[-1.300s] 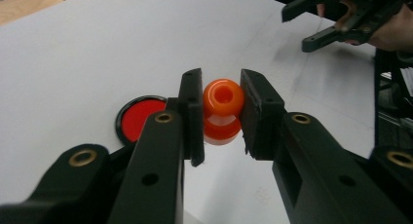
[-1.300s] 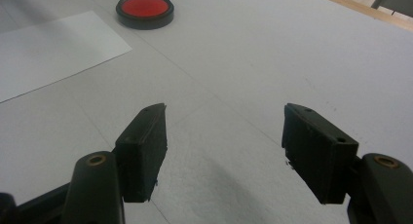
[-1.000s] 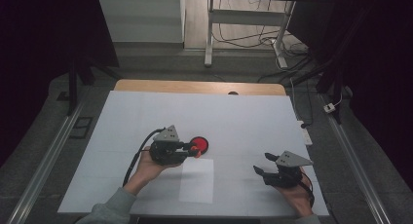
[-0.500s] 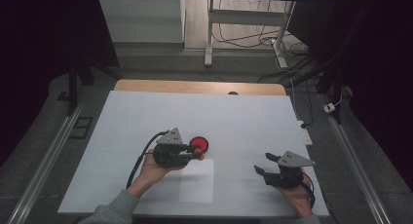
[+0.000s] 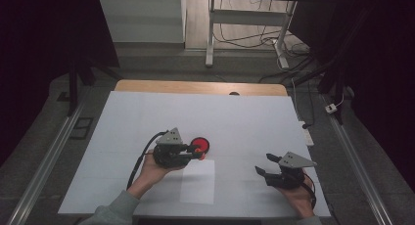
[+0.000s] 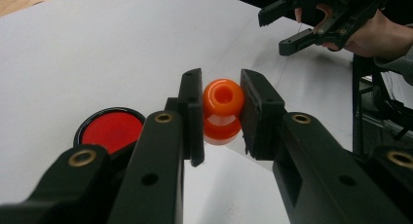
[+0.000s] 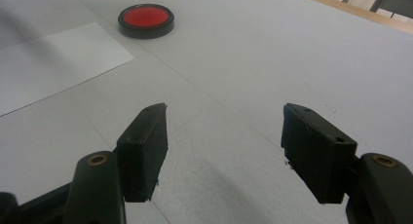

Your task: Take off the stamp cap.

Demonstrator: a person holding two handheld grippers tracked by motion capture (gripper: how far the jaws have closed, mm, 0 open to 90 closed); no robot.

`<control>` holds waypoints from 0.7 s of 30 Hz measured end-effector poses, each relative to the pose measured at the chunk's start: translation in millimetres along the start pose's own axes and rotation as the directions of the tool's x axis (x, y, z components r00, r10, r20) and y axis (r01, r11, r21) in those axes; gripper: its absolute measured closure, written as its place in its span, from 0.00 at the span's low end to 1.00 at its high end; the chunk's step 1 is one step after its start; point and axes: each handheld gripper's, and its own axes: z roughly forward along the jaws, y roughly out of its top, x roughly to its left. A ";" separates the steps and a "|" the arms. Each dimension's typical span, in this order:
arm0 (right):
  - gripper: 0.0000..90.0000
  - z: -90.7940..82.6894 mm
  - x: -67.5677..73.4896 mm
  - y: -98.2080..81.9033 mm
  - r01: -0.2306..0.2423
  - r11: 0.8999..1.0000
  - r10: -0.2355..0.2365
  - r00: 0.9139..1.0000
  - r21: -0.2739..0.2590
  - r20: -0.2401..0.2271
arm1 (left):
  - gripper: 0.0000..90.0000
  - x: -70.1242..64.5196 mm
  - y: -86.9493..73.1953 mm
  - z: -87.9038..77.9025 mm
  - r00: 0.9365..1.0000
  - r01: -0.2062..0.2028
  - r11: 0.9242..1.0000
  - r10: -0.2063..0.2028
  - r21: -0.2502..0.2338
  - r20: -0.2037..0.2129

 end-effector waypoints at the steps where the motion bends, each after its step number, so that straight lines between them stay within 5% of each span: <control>1: 0.37 0.4 0.5 -0.1 -0.004 1.000 0.004 1.000 -0.003 0.000 | 0.79 0.0 0.0 0.0 1.000 0.000 1.000 0.000 0.000 0.000; 21: 0.36 1.9 8.1 9.1 -0.002 1.000 0.001 1.000 -0.022 -0.025 | 0.79 1.5 1.6 -5.3 1.000 0.002 1.000 -0.003 -0.016 -0.021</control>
